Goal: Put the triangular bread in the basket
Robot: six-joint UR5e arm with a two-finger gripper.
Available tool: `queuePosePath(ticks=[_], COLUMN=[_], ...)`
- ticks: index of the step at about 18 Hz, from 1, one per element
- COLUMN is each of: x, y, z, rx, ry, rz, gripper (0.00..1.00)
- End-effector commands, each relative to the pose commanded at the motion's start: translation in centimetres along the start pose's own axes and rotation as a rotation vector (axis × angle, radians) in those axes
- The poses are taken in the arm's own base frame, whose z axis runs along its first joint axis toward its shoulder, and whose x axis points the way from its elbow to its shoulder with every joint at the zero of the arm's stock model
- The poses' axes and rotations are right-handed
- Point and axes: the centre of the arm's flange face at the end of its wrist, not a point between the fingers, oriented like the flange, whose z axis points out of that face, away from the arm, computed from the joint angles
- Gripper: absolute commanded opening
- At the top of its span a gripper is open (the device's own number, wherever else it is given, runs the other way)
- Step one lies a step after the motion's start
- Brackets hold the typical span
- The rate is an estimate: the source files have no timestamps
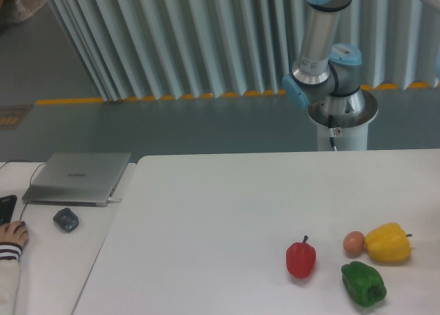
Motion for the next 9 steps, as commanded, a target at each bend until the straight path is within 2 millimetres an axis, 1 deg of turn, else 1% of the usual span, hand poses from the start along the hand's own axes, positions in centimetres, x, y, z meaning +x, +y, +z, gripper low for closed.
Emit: queuePosePath(ticks=[1,2,3,4,6,9], x=[-0.15,-0.17,-0.17,-0.16,-0.13,-0.17], y=[0.14,0.43,0.92,1.02,0.91,1.01], z=[0.42,0.66,0.84,0.99,1.14,0.87], rx=[-0.003,-0.002,-0.002,-0.003,-0.002,-0.002], ry=[-0.004,-0.001,-0.001,-0.001,0.001,-0.004], rz=[-0.003,-0.006,-0.013,-0.024,-0.024,-0.018], gripper=[0.34,0.55,0.83,1.0,1.0,1.0])
